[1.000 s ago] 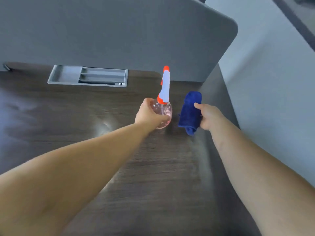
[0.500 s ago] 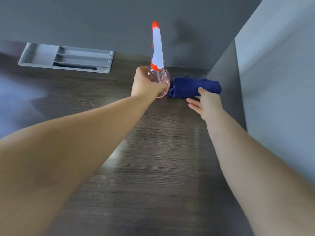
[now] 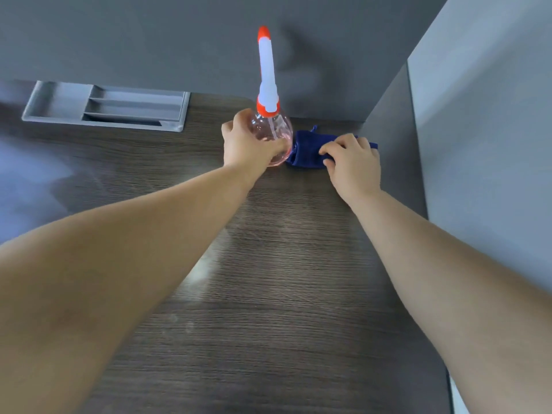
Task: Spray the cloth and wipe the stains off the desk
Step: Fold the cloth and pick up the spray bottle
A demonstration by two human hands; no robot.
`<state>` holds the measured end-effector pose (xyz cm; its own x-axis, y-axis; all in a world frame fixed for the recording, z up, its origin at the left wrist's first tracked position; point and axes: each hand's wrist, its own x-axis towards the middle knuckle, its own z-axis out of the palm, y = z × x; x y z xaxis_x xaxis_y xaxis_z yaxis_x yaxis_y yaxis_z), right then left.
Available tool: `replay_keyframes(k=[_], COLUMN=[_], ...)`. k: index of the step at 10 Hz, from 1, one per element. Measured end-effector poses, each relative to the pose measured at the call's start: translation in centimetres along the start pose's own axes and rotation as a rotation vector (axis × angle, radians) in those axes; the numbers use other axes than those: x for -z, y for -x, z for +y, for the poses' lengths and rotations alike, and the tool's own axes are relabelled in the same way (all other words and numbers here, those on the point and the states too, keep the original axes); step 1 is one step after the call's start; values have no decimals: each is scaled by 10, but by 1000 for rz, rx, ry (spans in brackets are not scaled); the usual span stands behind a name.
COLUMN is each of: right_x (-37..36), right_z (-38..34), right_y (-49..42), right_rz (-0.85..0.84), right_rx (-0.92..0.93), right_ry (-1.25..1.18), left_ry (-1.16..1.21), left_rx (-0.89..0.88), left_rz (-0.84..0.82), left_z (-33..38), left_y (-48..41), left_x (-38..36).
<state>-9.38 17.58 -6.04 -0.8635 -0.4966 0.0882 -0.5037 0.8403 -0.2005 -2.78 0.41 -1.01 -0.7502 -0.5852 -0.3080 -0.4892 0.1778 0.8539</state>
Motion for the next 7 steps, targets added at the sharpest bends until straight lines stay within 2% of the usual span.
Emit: replay_keyframes(k=[1,3,6,7], right_x=[-3,-9,-7,-3], right_z=[-7,6,-1,-13], right_y=[-15,-4,-7,7], right_rz=[-1,-21,-257,-241], right_rx=[-39,75,48,12], right_ry=[-18,2,105,100], left_ry=[-6,16,38,11], left_rx=[-2,-45,-86,-90], left_rz=[14,24,-13,-42], left_z=[5,-2,-11,-16], left_y=[-10,-12,-9,-6], left_x=[1,2,8,14])
